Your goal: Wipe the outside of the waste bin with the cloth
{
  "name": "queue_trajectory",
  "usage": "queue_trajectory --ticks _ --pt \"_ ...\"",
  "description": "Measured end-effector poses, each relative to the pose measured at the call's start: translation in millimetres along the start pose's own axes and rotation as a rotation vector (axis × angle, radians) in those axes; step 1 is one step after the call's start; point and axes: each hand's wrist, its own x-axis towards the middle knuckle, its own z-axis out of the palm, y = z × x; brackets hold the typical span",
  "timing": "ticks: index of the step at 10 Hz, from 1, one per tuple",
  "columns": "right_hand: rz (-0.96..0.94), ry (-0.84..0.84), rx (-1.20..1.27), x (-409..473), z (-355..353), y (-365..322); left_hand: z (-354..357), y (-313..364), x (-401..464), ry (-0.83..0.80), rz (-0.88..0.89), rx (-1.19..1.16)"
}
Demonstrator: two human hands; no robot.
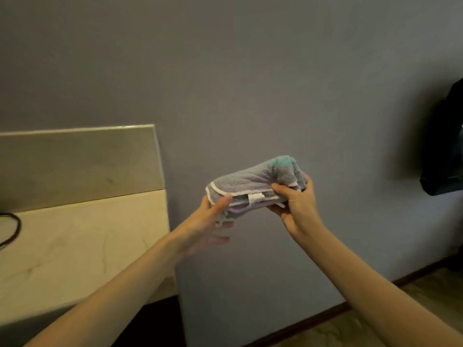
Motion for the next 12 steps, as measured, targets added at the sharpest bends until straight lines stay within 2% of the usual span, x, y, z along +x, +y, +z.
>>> queue_trajectory --ticks 3,4,5,7,8,9,10,11,12 --pt "0.055 -0.129 0.112 11 141 76 -133 27 -2 0.293 0.204 -0.218" --pt "0.124 -0.19 0.065 21 163 94 -172 24 5 0.408 0.34 -0.179" --pt "0.144 -0.244 -0.107 32 178 115 -206 15 12 0.578 0.38 -0.164" --pt "0.131 -0.261 -0.361 54 194 160 -241 6 16 0.791 0.427 0.026" --pt "0.115 -0.254 -0.474 61 198 175 -250 5 12 0.825 0.396 0.182" --pt "0.154 -0.279 -0.589 65 199 192 -261 -6 9 0.848 0.314 0.368" --pt "0.178 -0.29 -0.706 69 195 203 -268 -11 7 0.868 0.123 0.501" --pt "0.158 -0.313 -0.736 72 192 201 -271 -8 10 0.971 0.067 0.622" --pt "0.103 -0.294 -0.769 73 191 191 -262 -2 8 1.087 0.191 0.744"
